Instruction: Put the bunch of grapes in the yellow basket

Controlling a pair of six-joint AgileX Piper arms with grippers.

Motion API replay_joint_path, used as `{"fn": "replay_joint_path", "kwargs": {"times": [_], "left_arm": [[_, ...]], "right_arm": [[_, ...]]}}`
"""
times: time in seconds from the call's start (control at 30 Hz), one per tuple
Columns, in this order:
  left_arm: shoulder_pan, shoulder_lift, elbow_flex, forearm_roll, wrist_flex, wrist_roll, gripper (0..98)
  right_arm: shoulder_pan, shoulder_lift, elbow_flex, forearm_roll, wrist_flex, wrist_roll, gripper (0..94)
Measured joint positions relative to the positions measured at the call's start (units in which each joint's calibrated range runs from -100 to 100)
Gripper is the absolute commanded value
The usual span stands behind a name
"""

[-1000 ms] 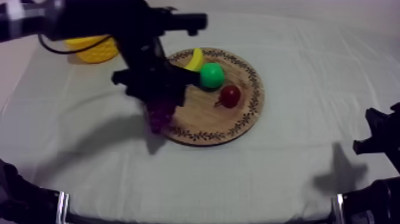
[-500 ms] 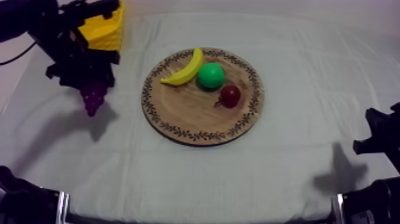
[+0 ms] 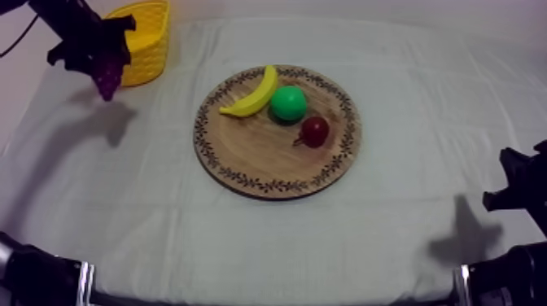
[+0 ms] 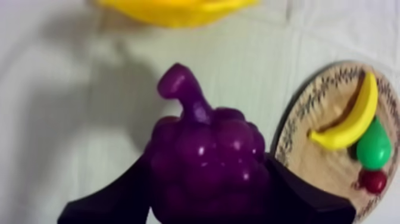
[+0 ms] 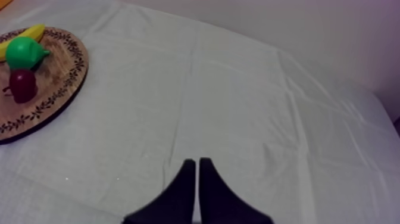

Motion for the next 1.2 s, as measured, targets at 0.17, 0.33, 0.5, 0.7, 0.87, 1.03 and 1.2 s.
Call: {"fn": "replay_joint_path", "kwargs": {"times": [0.17, 0.33, 0.5, 0.7, 0.87, 1.03, 1.2], "left_arm": [[-1.9, 7.8, -12.9, -0.09, 2.1, -0.8, 38.2], [-3.4, 15.6, -26.5, -1.01, 4.8, -1.2, 38.4], [-4.9, 23.8, -38.3, -1.4, 5.6, -1.9, 38.8], [-5.9, 31.5, -48.0, -2.03, 5.7, -2.4, 39.5], [-6.3, 35.6, -52.0, -2.67, 5.0, -2.5, 39.8], [-7.6, 35.6, -49.4, -2.35, 1.5, -3.0, 43.5], [-8.8, 34.6, -44.9, -2.14, -2.2, -4.2, 57.9]], "right_arm": [[0.0, 0.0, 0.0, 0.0, 0.0, 0.0, 0.3], [0.0, 0.0, 0.0, 0.0, 0.0, 0.0, 0.3], [0.0, 0.0, 0.0, 0.0, 0.0, 0.0, 0.3], [0.0, 0.0, 0.0, 0.0, 0.0, 0.0, 0.3], [0.0, 0.0, 0.0, 0.0, 0.0, 0.0, 0.3], [0.0, 0.0, 0.0, 0.0, 0.0, 0.0, 0.3], [0.0, 0.0, 0.0, 0.0, 0.0, 0.0, 0.3]]}}
